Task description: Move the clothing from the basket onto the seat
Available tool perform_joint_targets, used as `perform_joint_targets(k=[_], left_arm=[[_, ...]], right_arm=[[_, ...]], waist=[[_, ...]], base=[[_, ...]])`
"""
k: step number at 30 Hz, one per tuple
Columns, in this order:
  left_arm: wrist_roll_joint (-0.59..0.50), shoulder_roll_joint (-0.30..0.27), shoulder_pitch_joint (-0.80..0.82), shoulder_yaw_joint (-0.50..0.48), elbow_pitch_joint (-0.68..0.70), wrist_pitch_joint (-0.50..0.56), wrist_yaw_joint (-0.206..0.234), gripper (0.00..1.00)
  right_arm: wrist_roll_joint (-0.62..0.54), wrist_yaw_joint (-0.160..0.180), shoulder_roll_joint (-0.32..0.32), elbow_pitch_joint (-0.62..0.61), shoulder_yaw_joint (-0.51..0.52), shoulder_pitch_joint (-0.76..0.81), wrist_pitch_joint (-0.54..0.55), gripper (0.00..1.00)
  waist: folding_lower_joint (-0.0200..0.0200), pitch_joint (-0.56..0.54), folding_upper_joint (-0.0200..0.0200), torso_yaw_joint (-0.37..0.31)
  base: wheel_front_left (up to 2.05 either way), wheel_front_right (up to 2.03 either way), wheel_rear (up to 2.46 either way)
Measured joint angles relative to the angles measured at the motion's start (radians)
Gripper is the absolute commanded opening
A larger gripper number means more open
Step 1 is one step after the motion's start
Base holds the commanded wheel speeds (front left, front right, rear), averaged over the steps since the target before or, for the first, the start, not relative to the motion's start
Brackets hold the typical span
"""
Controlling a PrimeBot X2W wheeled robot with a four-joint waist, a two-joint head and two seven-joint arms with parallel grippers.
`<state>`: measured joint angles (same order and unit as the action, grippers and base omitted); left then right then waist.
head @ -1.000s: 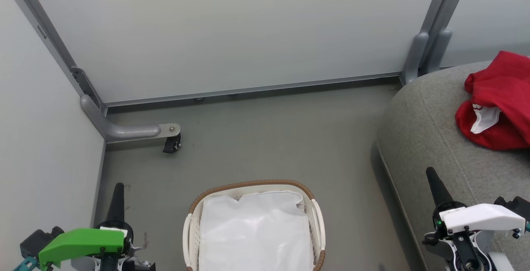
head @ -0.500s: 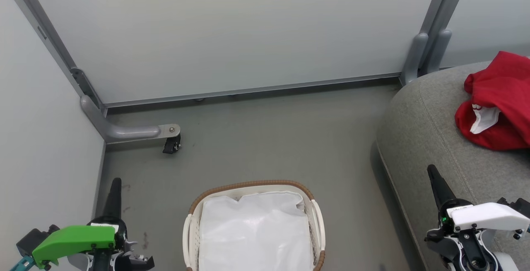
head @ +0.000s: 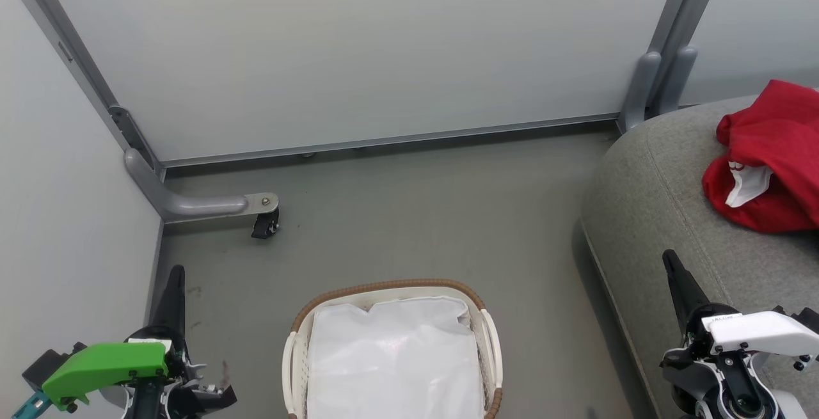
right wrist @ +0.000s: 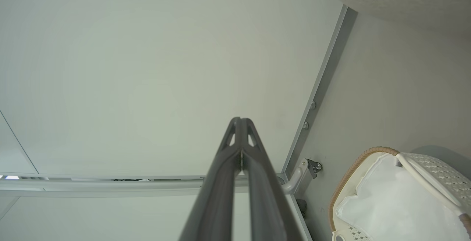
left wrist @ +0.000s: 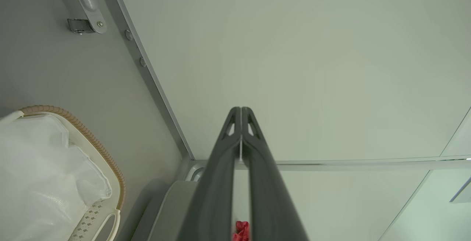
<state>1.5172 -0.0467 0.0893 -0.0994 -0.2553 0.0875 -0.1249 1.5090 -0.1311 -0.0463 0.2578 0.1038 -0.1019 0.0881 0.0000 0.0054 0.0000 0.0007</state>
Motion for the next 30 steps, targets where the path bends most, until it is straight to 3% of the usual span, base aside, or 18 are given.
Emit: perform_joint_targets(k=[15, 30], left_arm=[[0.093, 0.000, 0.014, -0.014, 0.009, 0.026, -0.002, 0.00], [0.094, 0.000, 0.014, -0.015, 0.010, 0.027, -0.003, 0.00]], right_arm=[[0.100, 0.000, -0.001, -0.011, 0.009, -0.002, 0.026, 0.00], [0.102, 0.000, -0.001, -0.012, 0.010, -0.002, 0.026, 0.00]], waist=[[0.0000, -0.002, 0.0000, -0.001], [0.0000, -0.002, 0.0000, -0.001]], base=[[0.00, 0.00, 0.00], [0.00, 0.00, 0.00]])
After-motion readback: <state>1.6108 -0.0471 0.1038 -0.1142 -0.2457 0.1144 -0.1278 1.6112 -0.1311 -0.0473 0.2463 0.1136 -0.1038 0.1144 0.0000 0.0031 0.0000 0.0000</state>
